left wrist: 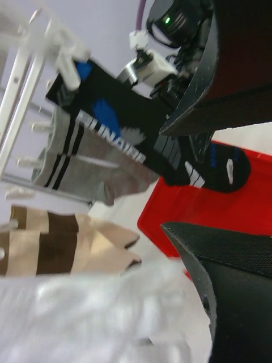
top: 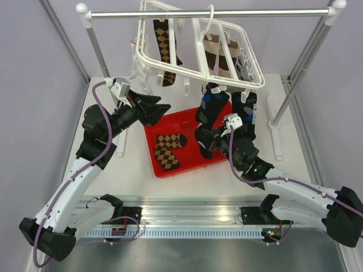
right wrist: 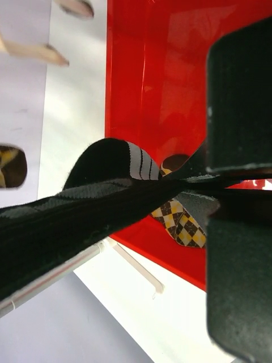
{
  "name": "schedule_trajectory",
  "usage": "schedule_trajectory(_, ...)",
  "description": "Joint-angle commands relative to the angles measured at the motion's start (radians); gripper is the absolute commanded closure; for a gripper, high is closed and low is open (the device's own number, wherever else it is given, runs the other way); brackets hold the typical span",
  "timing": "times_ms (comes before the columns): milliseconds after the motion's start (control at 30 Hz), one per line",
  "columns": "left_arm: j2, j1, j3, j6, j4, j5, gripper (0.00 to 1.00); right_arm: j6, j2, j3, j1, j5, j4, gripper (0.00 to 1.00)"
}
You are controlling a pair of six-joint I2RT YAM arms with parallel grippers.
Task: Remove the socks clipped to the hanger
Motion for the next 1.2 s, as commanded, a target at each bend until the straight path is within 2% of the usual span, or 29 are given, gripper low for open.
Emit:
schedule_trajectory(0, -0.054, -0.061, -0.014, -0.035, 0.026, 0.103, 0.34, -0.016, 0.009, 0.053, 0.016, 0.035, 0.007, 0.99)
schedule_trajectory(67, -0.056, -0.098, -0.006, -0.014, 0.018, 0.113, 0.34, -0.03, 0.022, 0.069, 0.046, 0.095, -0.003, 0.99)
schedule_trajectory(167, -0.053, -0.167, -0.003, 0.008, 0.007, 0.042, 0.34, -0.045, 0.038, 0.085, 0.083, 0.197, -0.016, 0.99)
schedule_trajectory(233, -0.047, -0.224, -0.008, 0.026, 0.007, -0.027, 0.34, -0.051, 0.048, 0.093, 0.106, 0.234, -0.016, 0.99)
schedule_trajectory(500, 0.039, -0.483, 0.041, 0.149, 0.072, -0.375, 0.35, -0.122, 0.13, 0.112, 0.211, 0.552, 0.039, 0.99)
schedule_trajectory(833, 0.194, -0.647, 0.187, 0.297, 0.125, -0.648, 0.35, -0.243, 0.235, 0.153, 0.301, 0.734, 0.102, 0.99)
schedule_trajectory(967, 0.225, -0.683, 0.228, 0.345, 0.145, -0.685, 0.35, -0.251, 0.252, 0.161, 0.31, 0.77, 0.123, 0.99)
schedule_trajectory(1167, 0.303, -0.747, 0.32, 0.45, 0.133, -0.785, 0.34, -0.361, 0.29, 0.161, 0.335, 0.82, 0.203, 0.99)
